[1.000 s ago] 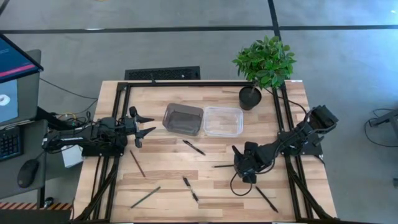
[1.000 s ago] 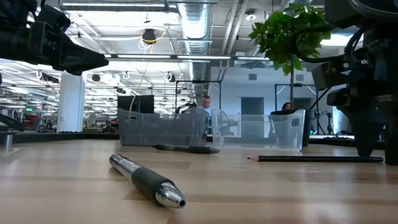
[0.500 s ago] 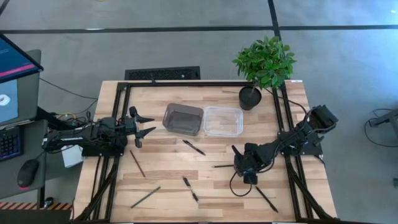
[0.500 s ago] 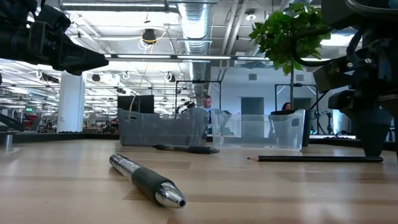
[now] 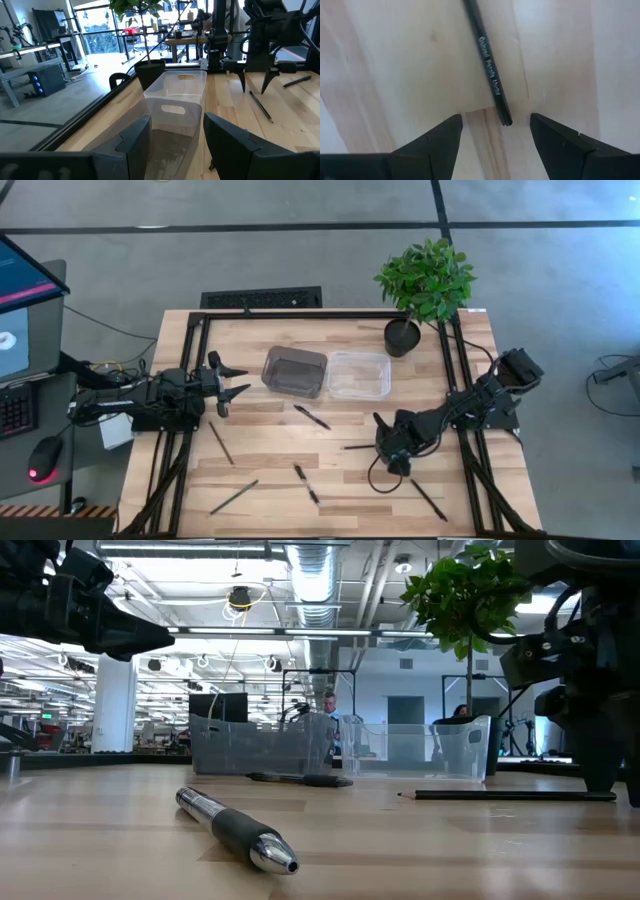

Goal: Sort pens & pencils
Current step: Put the black colored pencil into the transparent bin

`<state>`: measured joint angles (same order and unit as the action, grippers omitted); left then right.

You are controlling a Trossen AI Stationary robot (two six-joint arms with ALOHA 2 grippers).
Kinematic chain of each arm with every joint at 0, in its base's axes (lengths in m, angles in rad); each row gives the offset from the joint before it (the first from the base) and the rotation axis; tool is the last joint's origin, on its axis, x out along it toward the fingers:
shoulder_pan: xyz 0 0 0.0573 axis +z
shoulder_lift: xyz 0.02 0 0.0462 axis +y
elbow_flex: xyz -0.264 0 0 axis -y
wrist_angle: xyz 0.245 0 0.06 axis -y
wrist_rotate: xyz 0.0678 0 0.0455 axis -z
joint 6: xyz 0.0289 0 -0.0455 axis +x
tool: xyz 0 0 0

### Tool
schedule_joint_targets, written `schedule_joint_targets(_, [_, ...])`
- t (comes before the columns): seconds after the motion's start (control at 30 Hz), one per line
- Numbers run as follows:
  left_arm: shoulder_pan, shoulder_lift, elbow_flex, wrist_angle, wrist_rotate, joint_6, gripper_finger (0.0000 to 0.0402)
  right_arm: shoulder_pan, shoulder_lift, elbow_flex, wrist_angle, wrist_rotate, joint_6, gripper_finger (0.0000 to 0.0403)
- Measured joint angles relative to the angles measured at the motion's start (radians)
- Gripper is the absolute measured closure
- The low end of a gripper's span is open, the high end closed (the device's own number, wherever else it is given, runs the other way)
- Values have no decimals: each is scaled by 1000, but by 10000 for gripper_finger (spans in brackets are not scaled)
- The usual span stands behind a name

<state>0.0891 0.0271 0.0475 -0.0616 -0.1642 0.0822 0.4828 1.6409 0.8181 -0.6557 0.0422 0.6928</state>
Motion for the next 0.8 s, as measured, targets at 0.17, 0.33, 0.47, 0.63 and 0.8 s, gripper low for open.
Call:
schedule_joint_targets(0.17, [0, 0, 0, 0, 0, 0, 228, 2, 1, 2, 4, 13, 142, 138])
schedule_joint_targets(0.33, [0, 0, 0, 0, 0, 0, 228, 4, 1, 3, -1, 14, 121, 138])
schedule_joint_targets(0.47, [0, 0, 0, 0, 0, 0, 228, 4, 1, 4, -2, 14, 99, 138])
schedule_joint_targets(0.63, [0, 0, 0, 0, 0, 0, 228, 4, 1, 4, -3, 13, 96, 138])
schedule_joint_targets(0.8, [0, 0, 0, 0, 0, 0, 228, 4, 1, 4, -6, 11, 82, 138])
